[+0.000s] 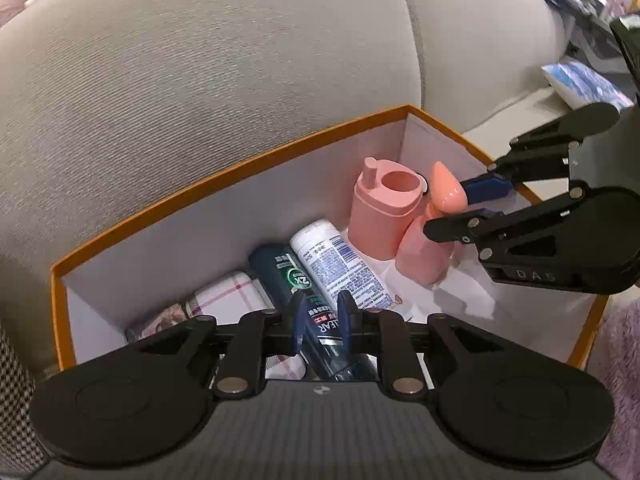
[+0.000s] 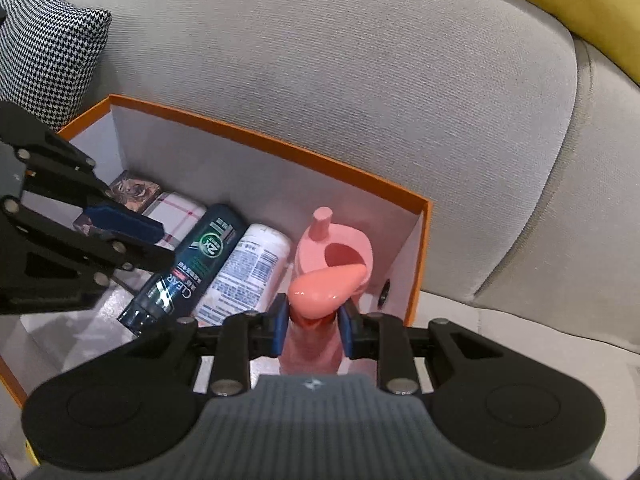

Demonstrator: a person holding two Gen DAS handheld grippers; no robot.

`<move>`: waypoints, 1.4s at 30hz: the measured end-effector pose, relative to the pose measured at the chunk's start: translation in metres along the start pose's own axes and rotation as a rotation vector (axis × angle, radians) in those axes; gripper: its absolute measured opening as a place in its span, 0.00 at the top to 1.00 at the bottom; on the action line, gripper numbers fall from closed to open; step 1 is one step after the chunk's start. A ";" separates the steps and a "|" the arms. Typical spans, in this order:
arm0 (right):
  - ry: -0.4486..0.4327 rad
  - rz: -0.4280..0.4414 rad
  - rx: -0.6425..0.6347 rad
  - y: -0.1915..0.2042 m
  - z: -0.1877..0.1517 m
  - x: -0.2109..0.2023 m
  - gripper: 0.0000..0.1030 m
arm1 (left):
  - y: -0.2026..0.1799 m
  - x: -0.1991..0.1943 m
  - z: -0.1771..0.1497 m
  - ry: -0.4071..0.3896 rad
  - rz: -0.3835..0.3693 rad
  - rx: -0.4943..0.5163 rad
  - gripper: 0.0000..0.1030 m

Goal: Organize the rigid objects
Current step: 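Lower the pink cup and pump bottle into the box and open both tools, then raise both tools away from the orange box and move toward the items in front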

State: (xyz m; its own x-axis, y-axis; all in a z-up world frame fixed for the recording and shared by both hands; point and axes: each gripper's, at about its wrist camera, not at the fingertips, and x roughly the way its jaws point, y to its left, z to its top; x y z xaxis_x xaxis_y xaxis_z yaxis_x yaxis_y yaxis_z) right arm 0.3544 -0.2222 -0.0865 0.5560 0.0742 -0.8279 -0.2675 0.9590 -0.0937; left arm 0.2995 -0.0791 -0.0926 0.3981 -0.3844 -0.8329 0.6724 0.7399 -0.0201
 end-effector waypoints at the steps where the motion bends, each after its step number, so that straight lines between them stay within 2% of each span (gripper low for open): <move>1: 0.001 0.000 -0.004 0.000 0.000 -0.002 0.75 | 0.001 -0.003 -0.001 -0.002 0.002 -0.009 0.77; 9: 0.012 -0.008 -0.011 0.000 -0.005 -0.007 0.76 | 0.006 -0.015 -0.012 -0.011 -0.013 -0.092 0.76; 16: 0.035 0.031 0.144 -0.006 -0.006 -0.011 0.76 | 0.002 -0.026 -0.021 -0.034 -0.030 -0.117 0.76; 23: 0.004 -0.014 0.177 -0.004 -0.005 -0.012 0.77 | -0.001 -0.031 -0.023 -0.052 -0.034 -0.140 0.76; 25: -0.011 -0.026 0.190 -0.005 -0.004 -0.012 0.80 | -0.002 -0.032 -0.023 -0.056 -0.033 -0.144 0.76; 27: -0.033 -0.019 0.196 -0.005 -0.003 -0.016 1.00 | -0.003 -0.033 -0.024 -0.058 -0.032 -0.147 0.76; 36: 0.017 -0.036 0.166 0.000 -0.006 -0.018 0.95 | -0.011 -0.040 -0.031 -0.068 -0.031 -0.178 0.76; 42: 0.033 -0.051 0.173 0.002 -0.013 -0.027 0.93 | -0.011 -0.060 -0.036 -0.119 -0.020 -0.201 0.76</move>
State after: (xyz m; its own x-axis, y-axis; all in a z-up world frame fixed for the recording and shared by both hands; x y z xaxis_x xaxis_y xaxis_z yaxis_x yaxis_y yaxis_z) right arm 0.3284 -0.2255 -0.0716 0.5385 0.0176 -0.8425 -0.0984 0.9943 -0.0421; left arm 0.2461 -0.0443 -0.0621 0.4647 -0.4534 -0.7606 0.5475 0.8222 -0.1556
